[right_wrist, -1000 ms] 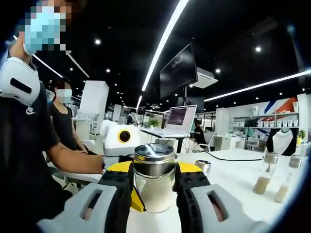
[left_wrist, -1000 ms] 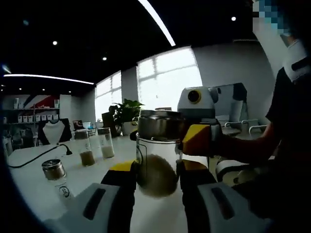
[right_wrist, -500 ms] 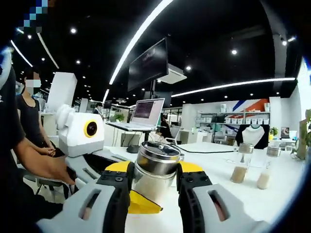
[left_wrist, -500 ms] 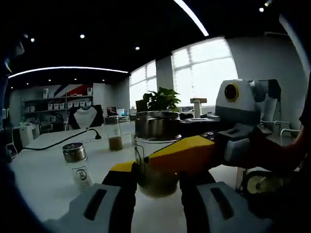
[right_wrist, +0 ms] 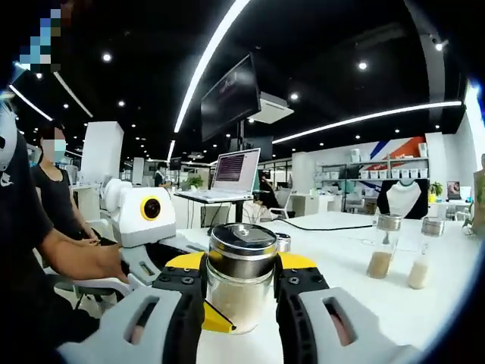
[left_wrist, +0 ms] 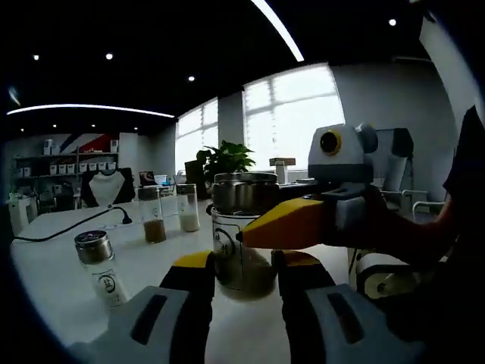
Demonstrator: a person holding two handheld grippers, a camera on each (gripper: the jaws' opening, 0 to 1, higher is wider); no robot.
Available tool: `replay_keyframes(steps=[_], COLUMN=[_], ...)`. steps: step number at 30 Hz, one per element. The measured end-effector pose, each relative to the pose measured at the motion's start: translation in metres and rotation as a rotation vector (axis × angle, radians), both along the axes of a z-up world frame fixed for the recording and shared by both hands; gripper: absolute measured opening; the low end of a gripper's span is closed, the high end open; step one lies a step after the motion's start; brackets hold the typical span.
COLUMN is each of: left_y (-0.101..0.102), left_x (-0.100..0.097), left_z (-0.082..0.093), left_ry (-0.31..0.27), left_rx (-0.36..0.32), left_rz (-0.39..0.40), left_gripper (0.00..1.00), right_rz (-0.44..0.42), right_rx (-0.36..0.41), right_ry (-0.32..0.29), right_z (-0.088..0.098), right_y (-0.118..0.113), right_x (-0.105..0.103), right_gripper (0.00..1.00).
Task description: Rotate the seasoning bottle until the label or dispensing opening points toward the visible target arrow and the bottle remains upright within the marked orientation range
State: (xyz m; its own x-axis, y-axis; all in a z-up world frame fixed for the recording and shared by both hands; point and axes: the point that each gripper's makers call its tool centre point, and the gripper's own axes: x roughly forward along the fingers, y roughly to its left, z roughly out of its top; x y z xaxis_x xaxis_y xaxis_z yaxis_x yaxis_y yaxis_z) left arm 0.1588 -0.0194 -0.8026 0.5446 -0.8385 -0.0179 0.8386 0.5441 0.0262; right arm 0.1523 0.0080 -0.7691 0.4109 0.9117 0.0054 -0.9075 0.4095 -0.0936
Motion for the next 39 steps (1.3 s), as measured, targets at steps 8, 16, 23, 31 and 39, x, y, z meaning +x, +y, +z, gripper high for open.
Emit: replay_keyframes(steps=[8, 16, 23, 31, 39], left_y=[0.002, 0.005, -0.003, -0.003, -0.005], left_x=[-0.003, 0.016, 0.018, 0.016, 0.005], left_z=[-0.002, -0.007, 0.013, 0.002, 0.002], left_ry=[-0.012, -0.108, -0.174, -0.168, -0.034], left_rx=[0.024, 0.132, 0.086, 0.099, -0.025], left_rz=[-0.028, 0.244, 0.357, 0.390, 0.176], left_gripper=[0.34, 0.33, 0.33, 0.34, 0.35], right_rz=[0.056, -0.188, -0.345, -0.370, -0.099], right_rx=[-0.002, 0.083, 0.217, 0.144, 0.088], right_ry=[0.004, 0.085, 0.140, 0.124, 0.083], right_z=[-0.001, -0.009, -0.004, -0.013, -0.009], right_y=[0.003, 0.000, -0.014, -0.016, -0.006], right_x=[-0.002, 0.023, 0.027, 0.025, 0.003], right_gripper=[0.33, 0.34, 0.33, 0.33, 0.32])
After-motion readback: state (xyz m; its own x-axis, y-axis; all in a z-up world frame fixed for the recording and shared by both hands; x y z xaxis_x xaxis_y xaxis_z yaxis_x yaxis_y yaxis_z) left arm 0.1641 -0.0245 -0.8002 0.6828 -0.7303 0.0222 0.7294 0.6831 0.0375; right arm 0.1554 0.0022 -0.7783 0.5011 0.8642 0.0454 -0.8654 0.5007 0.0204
